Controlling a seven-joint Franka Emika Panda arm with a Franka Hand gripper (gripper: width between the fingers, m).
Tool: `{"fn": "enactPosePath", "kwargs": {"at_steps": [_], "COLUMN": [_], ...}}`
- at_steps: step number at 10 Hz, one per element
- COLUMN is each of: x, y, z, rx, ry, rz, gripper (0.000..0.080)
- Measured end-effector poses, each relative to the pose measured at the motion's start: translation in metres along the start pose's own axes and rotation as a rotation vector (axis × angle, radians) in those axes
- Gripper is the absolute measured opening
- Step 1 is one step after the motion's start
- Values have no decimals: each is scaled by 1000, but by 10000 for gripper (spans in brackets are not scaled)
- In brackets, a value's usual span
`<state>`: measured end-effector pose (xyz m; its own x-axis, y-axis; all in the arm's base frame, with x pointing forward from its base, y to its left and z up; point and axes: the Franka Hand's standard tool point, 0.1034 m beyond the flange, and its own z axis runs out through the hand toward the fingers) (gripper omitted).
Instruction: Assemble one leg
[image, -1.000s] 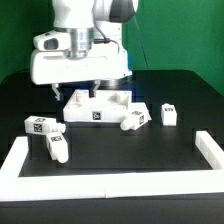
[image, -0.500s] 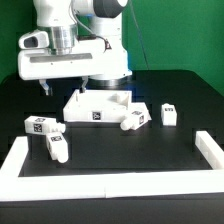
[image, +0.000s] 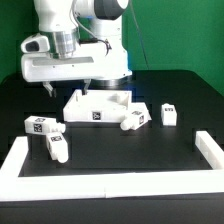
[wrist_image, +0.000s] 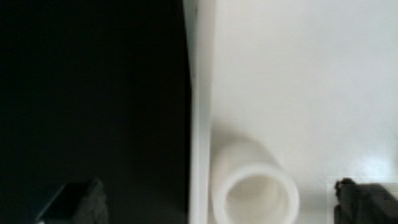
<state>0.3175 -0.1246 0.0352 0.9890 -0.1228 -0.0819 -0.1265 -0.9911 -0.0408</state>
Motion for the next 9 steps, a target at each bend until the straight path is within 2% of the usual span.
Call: {"fn": "enactPosePath", "kwargs": {"at_steps": [1, 3, 7, 9], "x": [-3, -7, -3, -1], "y": [0, 4, 4, 5], "z": [12, 27, 29, 28], "rx": [-20, -36, -40, -40], "ry": [6, -2, 0, 3], "rz": [-6, -11, -14, -15], "gripper": [649, 649, 649, 350]}}
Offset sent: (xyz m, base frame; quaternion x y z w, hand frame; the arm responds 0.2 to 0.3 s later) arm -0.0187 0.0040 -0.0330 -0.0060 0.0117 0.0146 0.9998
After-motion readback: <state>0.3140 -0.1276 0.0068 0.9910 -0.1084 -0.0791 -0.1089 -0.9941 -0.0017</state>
